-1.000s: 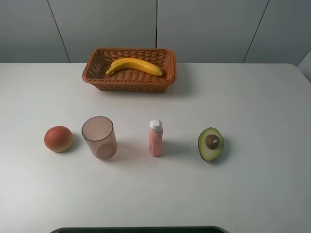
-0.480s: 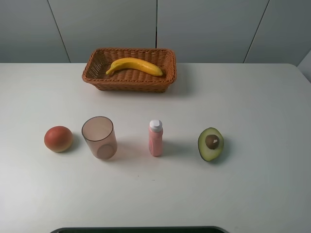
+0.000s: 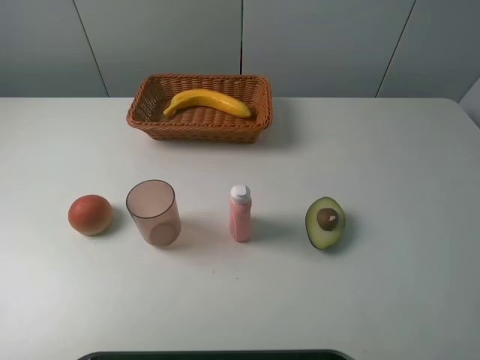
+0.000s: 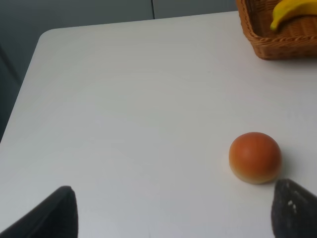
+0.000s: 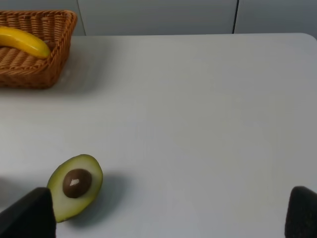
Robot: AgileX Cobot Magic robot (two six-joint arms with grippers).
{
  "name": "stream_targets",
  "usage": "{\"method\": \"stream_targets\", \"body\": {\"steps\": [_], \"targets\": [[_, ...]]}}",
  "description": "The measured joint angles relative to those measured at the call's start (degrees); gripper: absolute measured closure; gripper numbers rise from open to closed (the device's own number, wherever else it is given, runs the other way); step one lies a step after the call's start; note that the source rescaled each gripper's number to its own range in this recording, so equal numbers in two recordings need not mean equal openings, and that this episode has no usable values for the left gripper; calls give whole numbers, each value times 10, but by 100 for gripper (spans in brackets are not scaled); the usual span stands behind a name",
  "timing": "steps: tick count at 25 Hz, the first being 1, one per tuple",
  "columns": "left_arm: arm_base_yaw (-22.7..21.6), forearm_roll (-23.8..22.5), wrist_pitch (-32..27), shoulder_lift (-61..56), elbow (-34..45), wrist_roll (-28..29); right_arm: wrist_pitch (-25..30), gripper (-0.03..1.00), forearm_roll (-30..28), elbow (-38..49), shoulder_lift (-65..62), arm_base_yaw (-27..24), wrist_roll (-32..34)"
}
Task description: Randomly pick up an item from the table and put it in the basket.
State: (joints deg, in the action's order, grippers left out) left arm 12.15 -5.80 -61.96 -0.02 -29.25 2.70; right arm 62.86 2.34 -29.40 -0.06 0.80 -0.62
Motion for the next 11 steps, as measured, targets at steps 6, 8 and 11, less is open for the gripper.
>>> {"method": "stream_targets", "body": {"steps": [6,8,11], "targets": [[0,0,0,0,0,0,0,-3,0,0,0,-1,0],[0,0,0,0,0,0,0,-3,0,0,0,-1,0],[0,0,0,0,0,0,0,-3,0,0,0,-1,0]]}}
